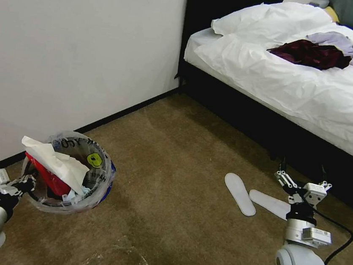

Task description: Pick up the trash bin and place the garbage on the floor into it.

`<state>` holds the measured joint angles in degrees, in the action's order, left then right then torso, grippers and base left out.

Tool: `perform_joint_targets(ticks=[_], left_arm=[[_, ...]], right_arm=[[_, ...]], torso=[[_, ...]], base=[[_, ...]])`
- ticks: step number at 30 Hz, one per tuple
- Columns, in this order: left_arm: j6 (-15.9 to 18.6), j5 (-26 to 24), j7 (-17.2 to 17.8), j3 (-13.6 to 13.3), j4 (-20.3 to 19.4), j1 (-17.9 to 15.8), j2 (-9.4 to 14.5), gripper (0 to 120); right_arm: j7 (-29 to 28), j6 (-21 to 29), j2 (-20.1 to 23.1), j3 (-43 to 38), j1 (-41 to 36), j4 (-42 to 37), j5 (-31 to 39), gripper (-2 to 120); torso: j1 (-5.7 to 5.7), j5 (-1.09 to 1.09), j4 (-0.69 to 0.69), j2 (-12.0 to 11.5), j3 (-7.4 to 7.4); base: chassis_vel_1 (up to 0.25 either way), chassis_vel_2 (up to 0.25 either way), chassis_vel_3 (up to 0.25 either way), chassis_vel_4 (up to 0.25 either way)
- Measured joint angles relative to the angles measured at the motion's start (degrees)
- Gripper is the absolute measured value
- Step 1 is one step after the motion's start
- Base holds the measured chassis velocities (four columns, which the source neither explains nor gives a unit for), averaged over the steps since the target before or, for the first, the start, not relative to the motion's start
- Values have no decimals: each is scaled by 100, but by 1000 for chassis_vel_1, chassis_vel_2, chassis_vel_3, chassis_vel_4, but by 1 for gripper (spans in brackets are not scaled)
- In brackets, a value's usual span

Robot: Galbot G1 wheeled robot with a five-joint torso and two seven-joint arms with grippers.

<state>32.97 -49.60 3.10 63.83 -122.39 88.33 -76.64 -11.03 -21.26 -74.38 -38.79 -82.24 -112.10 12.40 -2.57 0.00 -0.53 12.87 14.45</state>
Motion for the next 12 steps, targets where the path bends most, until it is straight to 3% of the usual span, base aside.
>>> perform_joint_targets(ticks=[12], left_arm=[[-69, 80, 38, 6, -12, -2, -46, 3]], right_arm=[[188, -63, -7, 132, 6, -2, 330, 100]], torso=[[0, 0, 1, 0, 0]], base=[[0, 0, 0, 0]])
